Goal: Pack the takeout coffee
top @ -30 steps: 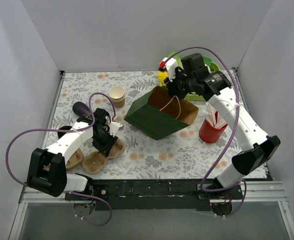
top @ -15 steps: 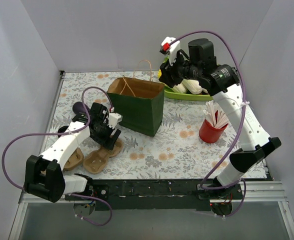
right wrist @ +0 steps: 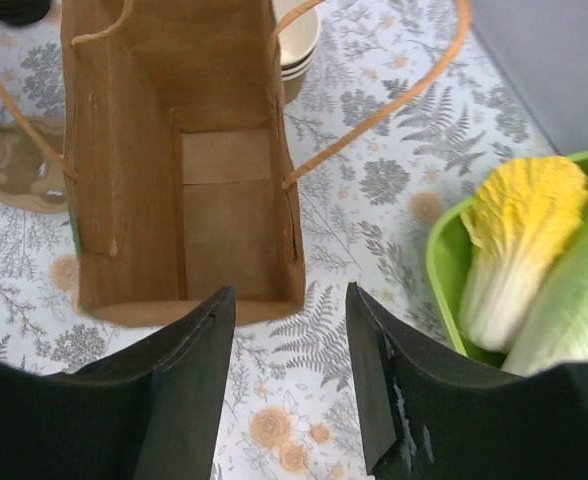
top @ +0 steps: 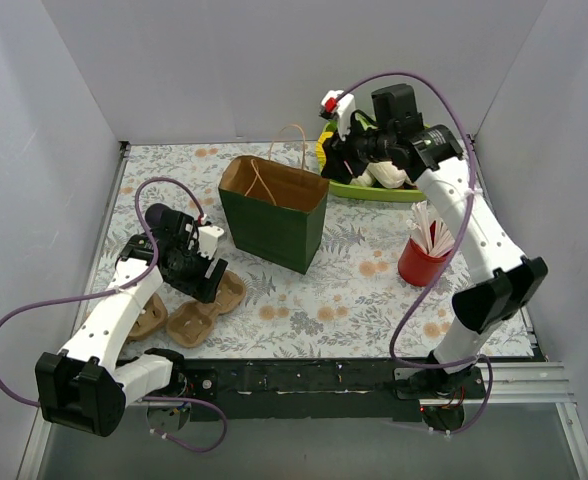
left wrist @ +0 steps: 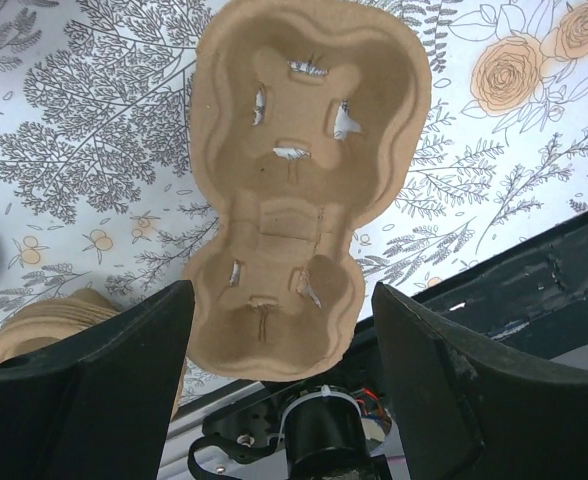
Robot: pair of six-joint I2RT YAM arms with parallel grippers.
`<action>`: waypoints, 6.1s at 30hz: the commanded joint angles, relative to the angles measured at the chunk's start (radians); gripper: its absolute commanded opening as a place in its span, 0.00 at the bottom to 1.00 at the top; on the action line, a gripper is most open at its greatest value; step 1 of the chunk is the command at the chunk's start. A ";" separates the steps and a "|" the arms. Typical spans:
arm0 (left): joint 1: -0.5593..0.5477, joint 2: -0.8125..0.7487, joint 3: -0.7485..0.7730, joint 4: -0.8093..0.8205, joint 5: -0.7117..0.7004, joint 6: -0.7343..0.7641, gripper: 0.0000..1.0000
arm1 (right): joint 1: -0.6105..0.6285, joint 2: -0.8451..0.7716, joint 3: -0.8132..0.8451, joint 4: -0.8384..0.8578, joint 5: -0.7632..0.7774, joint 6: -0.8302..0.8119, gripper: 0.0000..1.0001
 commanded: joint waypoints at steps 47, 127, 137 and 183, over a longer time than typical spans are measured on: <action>0.015 0.041 -0.169 0.138 0.051 0.227 0.51 | -0.105 -0.067 -0.187 -0.031 -0.046 -0.153 0.01; -0.149 0.133 0.450 1.048 0.527 -0.305 0.00 | -0.025 -0.191 -0.379 0.140 -0.117 -0.161 0.01; -0.184 0.156 0.393 1.034 0.559 -0.216 0.00 | -0.024 -0.183 -0.340 0.122 -0.129 -0.159 0.01; -0.477 0.213 0.321 0.517 0.325 0.426 0.00 | -0.024 -0.249 -0.385 0.078 -0.054 -0.153 0.01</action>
